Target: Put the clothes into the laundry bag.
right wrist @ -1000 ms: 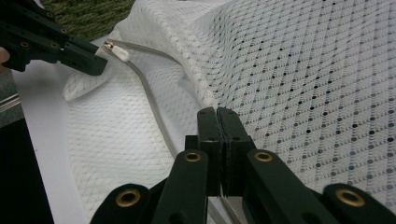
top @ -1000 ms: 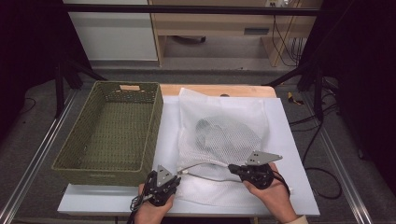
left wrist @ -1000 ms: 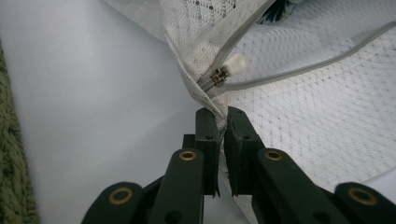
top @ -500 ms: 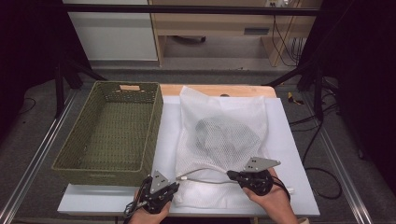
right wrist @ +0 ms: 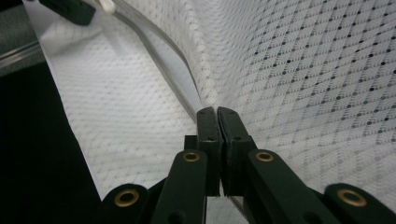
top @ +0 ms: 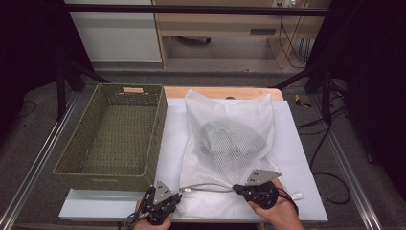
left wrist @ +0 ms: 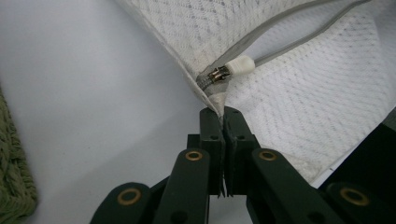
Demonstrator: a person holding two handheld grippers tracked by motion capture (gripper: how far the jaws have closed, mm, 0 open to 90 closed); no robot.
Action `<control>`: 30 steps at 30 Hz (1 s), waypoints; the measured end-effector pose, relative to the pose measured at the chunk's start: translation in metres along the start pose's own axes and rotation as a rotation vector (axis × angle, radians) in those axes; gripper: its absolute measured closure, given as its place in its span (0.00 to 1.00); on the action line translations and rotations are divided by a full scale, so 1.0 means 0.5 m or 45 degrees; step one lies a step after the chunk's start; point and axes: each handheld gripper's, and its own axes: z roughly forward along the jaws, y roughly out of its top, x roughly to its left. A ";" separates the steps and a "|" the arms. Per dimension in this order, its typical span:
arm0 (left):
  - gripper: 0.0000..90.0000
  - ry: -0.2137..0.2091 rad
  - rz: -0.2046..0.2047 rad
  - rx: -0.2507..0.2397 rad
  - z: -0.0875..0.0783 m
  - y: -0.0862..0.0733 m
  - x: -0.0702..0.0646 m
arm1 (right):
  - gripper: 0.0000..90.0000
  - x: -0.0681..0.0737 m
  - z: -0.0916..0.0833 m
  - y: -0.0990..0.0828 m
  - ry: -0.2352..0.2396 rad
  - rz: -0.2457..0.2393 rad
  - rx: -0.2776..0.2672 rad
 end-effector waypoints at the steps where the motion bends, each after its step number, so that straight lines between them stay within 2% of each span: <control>1: 0.97 0.008 0.006 0.002 0.001 -0.001 0.002 | 0.98 0.000 0.004 -0.001 -0.004 -0.006 0.016; 5: 0.86 0.028 -0.006 -0.003 0.004 -0.002 0.005 | 0.97 -0.002 0.014 -0.003 -0.016 -0.005 0.050; 8: 0.72 0.057 0.016 0.008 0.005 -0.001 0.004 | 0.95 -0.003 0.020 -0.003 -0.014 -0.009 0.044; 13: 0.59 0.083 0.012 0.012 0.008 -0.002 0.002 | 0.87 0.002 0.021 0.000 -0.014 -0.027 0.031; 20: 0.46 0.118 0.021 0.005 0.002 -0.005 0.002 | 0.63 0.002 0.017 0.003 -0.037 -0.025 -0.004; 22: 0.44 0.112 0.028 0.005 -0.002 -0.006 0.001 | 0.54 0.001 0.015 0.005 -0.052 -0.024 -0.022; 27: 0.39 0.095 0.033 -0.040 -0.013 -0.006 -0.005 | 0.33 0.003 0.011 0.009 -0.102 -0.051 -0.085; 30: 0.36 0.087 0.019 -0.064 -0.014 -0.006 -0.007 | 0.24 0.006 0.008 0.016 -0.136 -0.057 -0.119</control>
